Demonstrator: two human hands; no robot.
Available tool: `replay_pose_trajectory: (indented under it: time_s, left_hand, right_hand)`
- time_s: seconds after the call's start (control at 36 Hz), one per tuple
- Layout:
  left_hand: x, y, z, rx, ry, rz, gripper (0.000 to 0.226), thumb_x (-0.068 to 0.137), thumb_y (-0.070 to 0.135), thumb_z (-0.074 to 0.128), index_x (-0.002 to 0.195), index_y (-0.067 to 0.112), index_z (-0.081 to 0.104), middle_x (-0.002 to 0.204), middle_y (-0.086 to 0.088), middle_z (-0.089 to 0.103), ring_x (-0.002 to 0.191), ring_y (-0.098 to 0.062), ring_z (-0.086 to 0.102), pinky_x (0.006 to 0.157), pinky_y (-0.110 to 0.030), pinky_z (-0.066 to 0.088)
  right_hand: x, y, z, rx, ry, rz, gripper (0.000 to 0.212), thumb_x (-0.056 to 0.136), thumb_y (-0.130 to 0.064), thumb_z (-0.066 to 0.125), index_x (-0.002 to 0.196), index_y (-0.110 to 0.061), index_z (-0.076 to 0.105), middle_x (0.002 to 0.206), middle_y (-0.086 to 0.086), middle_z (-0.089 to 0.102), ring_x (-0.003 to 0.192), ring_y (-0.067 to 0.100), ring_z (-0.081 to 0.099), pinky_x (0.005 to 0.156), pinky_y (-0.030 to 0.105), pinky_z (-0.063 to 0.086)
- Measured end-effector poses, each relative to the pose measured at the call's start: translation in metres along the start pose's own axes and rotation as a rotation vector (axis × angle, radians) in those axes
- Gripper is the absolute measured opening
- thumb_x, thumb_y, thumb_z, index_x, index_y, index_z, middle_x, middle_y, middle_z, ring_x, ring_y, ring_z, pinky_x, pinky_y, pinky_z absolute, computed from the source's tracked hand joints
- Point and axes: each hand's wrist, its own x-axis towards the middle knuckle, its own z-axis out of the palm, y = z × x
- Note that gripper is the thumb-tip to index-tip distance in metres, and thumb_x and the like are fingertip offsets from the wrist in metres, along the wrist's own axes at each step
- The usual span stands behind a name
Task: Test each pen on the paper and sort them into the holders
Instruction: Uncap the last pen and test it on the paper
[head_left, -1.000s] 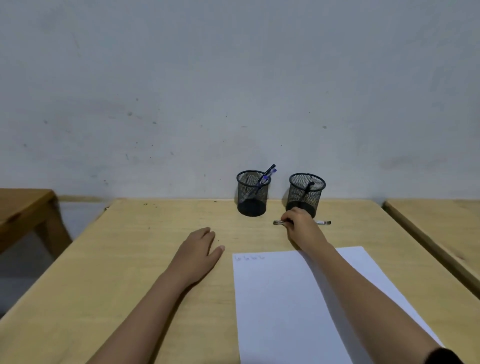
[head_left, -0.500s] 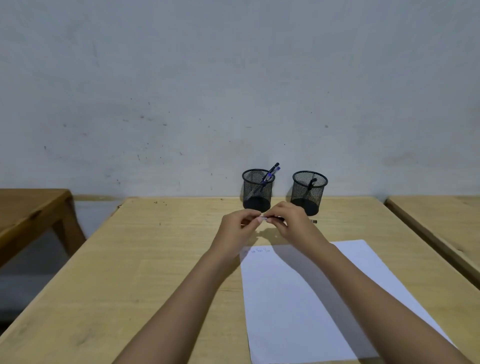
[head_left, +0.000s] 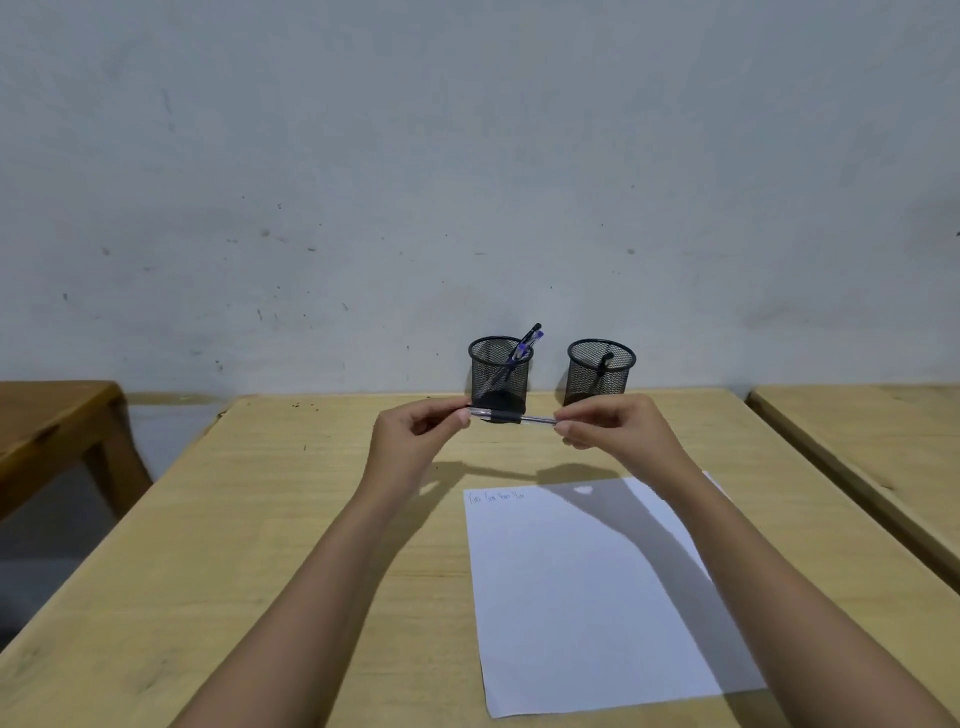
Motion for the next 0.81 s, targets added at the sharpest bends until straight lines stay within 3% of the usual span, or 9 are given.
replay_pose_trajectory:
  time_s: [0.14,0.25,0.5,0.72,0.81]
  left_hand:
    - [-0.003,-0.001,0.011,-0.050,-0.035,-0.064,0.017,0.074,0.001,0.073,0.087,0.011,0.073,0.079,0.005,0.073,0.074,-0.002,0.064,0.073,-0.013,0.050]
    - [-0.005,-0.003,0.017,-0.021,-0.101,-0.073,0.011,0.076,0.007,0.074,0.086,0.007,0.073,0.079,-0.009,0.071,0.075,-0.015,0.066,0.080,-0.026,0.051]
    - [-0.003,-0.006,0.012,0.078,-0.112,-0.018,0.010,0.079,0.010,0.070,0.084,0.017,0.074,0.077,-0.010,0.071,0.069,-0.013,0.064,0.082,-0.033,0.053]
    - [-0.006,-0.006,0.011,0.237,-0.127,0.067,0.012,0.079,0.007,0.070,0.087,0.016,0.074,0.077,0.004,0.072,0.066,-0.010,0.067,0.070,-0.017,0.053]
    - [-0.004,-0.007,0.002,0.247,-0.052,0.078,0.012,0.083,0.003,0.065,0.091,0.009,0.073,0.065,0.011,0.070,0.058,-0.003,0.063,0.065,-0.015,0.052]
  right_hand:
    - [-0.011,0.011,0.025,0.550,0.190,0.126,0.006,0.078,0.001,0.065,0.079,-0.005,0.066,0.062,0.000,0.068,0.060,0.008,0.065,0.060,0.014,0.053]
    - [-0.008,0.016,0.048,0.589,0.170,0.120,0.007,0.080,0.000,0.064,0.076,-0.006,0.063,0.062,0.000,0.066,0.060,0.007,0.065,0.058,0.012,0.051]
    - [0.003,0.011,0.047,0.580,0.138,0.097,0.010,0.079,0.006,0.062,0.072,-0.001,0.063,0.062,0.001,0.066,0.060,0.011,0.067,0.061,0.013,0.052]
    - [0.004,0.013,0.049,0.609,0.164,0.171,0.008,0.078,0.007,0.063,0.071,0.002,0.064,0.059,0.001,0.066,0.057,0.012,0.066,0.058,0.013,0.053]
    - [0.005,0.014,0.042,0.633,0.242,0.193,0.012,0.080,0.009,0.059,0.071,0.001,0.061,0.056,-0.002,0.065,0.055,0.009,0.064,0.058,0.012,0.052]
